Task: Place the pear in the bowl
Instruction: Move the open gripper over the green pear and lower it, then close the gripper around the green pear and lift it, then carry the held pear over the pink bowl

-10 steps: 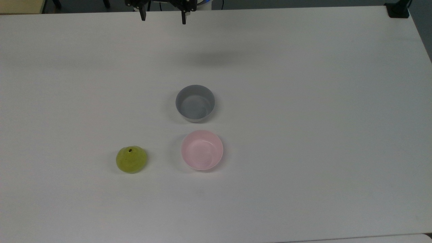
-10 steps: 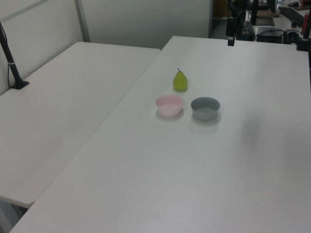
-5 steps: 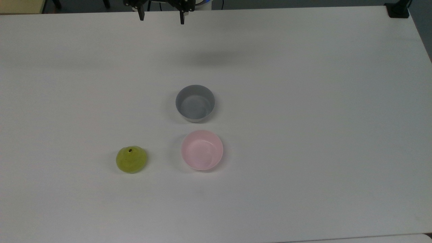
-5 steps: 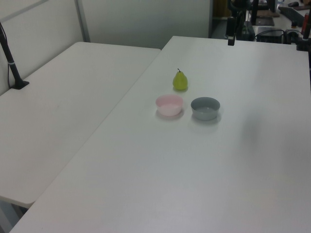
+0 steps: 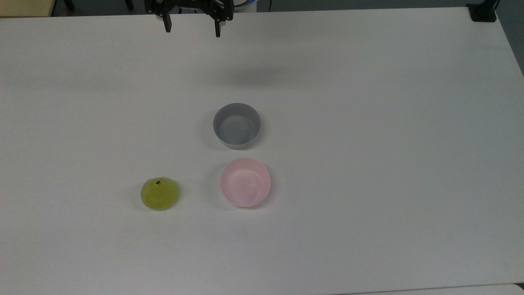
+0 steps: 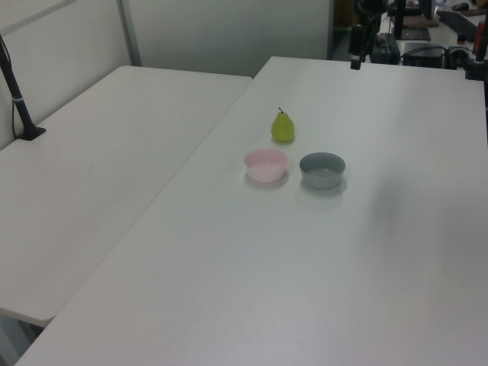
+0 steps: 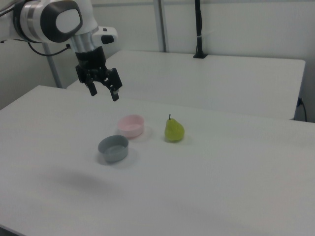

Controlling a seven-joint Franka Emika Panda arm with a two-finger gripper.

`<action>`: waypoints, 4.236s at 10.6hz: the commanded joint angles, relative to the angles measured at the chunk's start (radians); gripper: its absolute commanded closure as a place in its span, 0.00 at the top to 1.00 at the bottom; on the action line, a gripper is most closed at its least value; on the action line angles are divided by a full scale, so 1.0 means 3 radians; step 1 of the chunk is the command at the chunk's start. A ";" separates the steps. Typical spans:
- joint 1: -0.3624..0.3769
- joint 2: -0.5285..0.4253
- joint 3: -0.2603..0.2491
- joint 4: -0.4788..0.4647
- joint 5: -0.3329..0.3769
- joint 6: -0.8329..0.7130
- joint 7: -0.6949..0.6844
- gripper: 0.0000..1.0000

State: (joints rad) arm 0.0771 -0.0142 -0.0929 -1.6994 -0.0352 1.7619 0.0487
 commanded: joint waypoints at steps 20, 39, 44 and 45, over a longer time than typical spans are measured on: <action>-0.0431 0.2174 0.0008 0.0495 -0.0225 0.2901 -0.0019 1.00; -0.0141 0.1229 0.0054 0.0408 -0.0133 0.2150 0.0281 0.50; 0.0362 0.1284 0.0049 0.0245 -0.0200 0.2037 0.0707 0.50; 0.0357 0.1351 0.0049 0.0250 -0.0220 0.2068 0.0712 0.50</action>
State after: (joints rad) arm 0.1766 0.3926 -0.0631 -1.5916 -0.0836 2.3897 0.2424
